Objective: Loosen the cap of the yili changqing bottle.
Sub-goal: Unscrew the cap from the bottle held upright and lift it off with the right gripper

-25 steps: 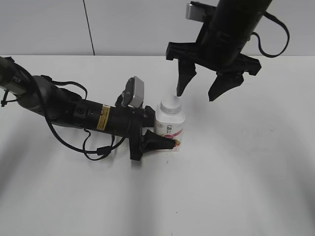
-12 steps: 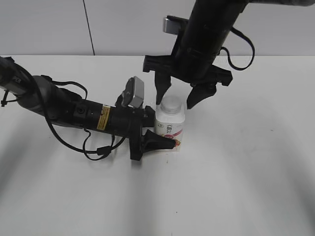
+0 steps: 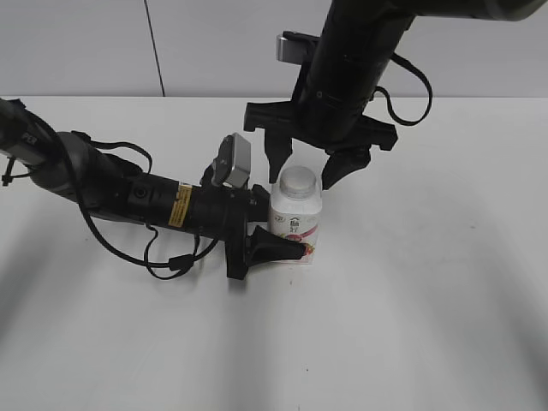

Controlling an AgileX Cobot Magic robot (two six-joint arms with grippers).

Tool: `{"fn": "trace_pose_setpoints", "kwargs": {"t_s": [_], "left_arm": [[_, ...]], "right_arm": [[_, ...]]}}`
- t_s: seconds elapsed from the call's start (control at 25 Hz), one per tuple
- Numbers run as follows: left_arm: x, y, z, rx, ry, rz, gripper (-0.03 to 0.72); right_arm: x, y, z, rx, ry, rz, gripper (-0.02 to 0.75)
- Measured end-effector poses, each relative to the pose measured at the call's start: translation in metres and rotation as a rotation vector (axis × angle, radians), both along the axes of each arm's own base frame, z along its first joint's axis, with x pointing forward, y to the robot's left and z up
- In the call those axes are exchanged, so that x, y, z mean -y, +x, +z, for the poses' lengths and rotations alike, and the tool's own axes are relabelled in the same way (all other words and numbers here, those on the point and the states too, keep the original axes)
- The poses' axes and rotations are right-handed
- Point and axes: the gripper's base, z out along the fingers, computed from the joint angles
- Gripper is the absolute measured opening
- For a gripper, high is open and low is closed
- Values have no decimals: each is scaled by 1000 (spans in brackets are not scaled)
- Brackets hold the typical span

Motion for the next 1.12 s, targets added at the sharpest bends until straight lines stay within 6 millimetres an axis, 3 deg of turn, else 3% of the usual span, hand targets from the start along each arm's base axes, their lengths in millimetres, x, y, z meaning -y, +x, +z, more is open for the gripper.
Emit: {"fn": "trace_pose_setpoints", "kwargs": {"t_s": [0.68,0.88,1.12], "left_arm": [[0,0,0,0,0,0,412],[0,0,0,0,0,1,412],[0,0,0,0,0,0,412]], "right_arm": [[-2,5,-2,37,18,-13,533],[-2,4,-16,-17,-15,-9,476],[-2,4,-16,-25,-19,-7,405]]}}
